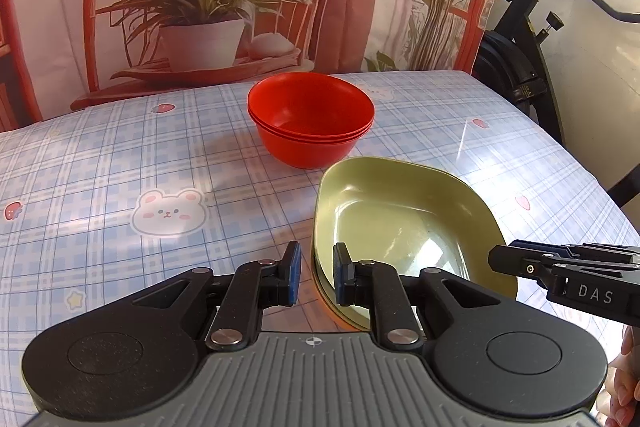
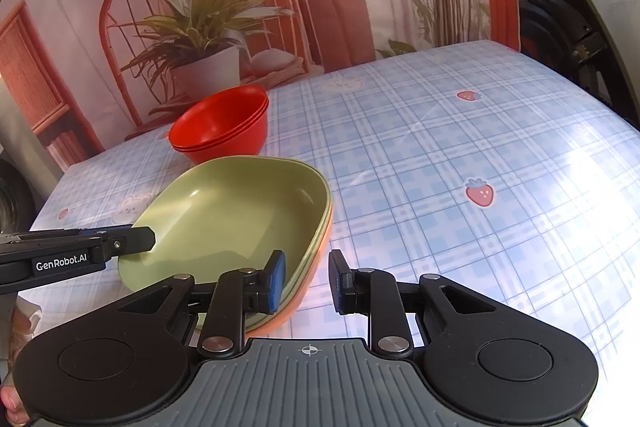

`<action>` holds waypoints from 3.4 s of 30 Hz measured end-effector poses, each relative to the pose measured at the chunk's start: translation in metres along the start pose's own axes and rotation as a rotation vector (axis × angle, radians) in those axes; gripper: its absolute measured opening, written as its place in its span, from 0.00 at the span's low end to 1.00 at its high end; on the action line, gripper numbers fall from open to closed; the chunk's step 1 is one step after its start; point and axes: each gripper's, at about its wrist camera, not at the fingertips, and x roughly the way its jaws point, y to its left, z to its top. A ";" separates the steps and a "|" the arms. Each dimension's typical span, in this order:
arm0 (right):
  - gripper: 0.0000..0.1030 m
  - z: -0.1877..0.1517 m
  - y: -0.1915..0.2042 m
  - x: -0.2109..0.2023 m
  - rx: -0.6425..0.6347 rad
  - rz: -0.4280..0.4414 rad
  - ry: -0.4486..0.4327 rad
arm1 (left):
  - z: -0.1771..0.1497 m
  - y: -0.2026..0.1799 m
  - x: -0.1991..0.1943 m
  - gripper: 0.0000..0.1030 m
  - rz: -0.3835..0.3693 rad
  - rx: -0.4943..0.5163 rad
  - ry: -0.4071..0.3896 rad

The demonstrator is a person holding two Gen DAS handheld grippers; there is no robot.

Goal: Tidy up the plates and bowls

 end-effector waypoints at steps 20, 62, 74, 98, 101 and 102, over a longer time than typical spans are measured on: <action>0.22 0.093 0.006 0.039 -0.035 0.099 -0.033 | 0.086 0.054 0.016 0.34 -0.041 -0.116 -0.055; 0.12 0.128 0.031 0.122 0.003 0.158 0.029 | 0.093 0.050 0.089 0.18 0.013 -0.199 -0.002; 0.12 0.119 0.034 0.071 0.033 0.178 -0.067 | 0.093 0.031 0.039 0.18 0.051 -0.191 -0.041; 0.12 0.073 0.006 0.004 0.105 0.203 -0.078 | 0.043 -0.016 -0.006 0.20 0.061 -0.250 0.008; 0.12 0.069 0.004 0.004 0.113 0.206 -0.073 | 0.036 -0.018 -0.006 0.21 0.061 -0.244 0.019; 0.12 0.067 0.003 0.006 0.118 0.205 -0.065 | 0.034 -0.018 -0.004 0.21 0.061 -0.249 0.029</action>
